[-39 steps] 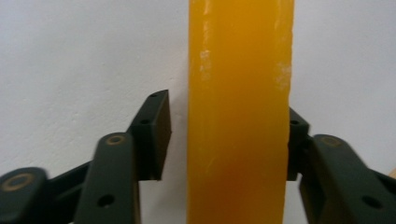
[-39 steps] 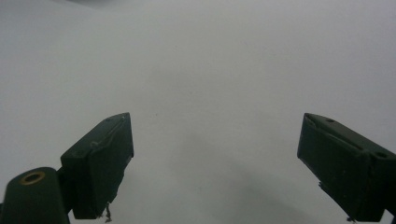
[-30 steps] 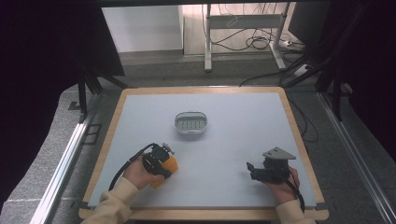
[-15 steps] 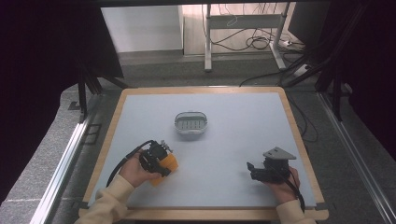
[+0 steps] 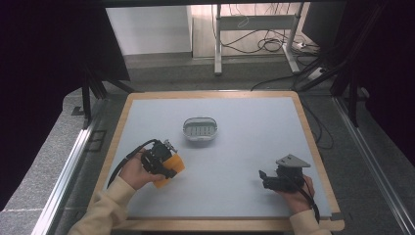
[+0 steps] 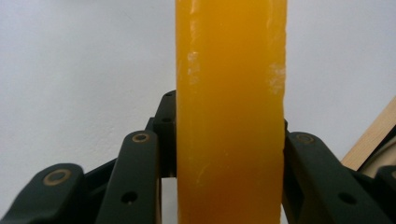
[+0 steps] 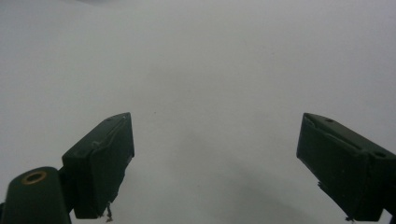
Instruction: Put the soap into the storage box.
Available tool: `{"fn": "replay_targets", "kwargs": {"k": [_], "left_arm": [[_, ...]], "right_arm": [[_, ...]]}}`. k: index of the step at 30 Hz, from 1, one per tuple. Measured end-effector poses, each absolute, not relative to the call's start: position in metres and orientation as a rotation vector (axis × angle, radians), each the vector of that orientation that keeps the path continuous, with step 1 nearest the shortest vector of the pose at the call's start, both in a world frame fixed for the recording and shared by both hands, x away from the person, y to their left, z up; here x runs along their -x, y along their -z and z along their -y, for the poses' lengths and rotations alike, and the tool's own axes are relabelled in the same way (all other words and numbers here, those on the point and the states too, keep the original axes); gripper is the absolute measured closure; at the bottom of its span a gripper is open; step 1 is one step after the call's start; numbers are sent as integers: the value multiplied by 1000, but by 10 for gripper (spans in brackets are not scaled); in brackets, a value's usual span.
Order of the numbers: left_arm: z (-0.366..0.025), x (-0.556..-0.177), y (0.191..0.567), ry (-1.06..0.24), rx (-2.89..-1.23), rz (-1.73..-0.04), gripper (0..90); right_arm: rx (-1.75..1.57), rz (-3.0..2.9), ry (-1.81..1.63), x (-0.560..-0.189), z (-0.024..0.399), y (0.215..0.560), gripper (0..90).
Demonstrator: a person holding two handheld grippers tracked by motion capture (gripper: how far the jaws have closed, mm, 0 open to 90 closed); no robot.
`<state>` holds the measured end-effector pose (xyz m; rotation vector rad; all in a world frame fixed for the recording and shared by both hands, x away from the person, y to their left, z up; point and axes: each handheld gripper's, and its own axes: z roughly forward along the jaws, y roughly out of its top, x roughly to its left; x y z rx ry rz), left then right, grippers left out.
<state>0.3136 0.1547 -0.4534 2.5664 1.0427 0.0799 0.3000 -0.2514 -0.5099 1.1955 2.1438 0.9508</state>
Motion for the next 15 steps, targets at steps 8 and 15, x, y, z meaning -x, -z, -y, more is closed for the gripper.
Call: {"fn": "replay_targets", "kwargs": {"k": [8, 15], "left_arm": [[-158, -317, 449, -60, -2544, -1015, 618], [-159, -320, 447, -69, -2539, -1011, 618]], "right_arm": [[-1197, -2142, -955, -300, 252, 510, 115], [-1198, -2145, -950, -301, 252, 511, 115]]}}
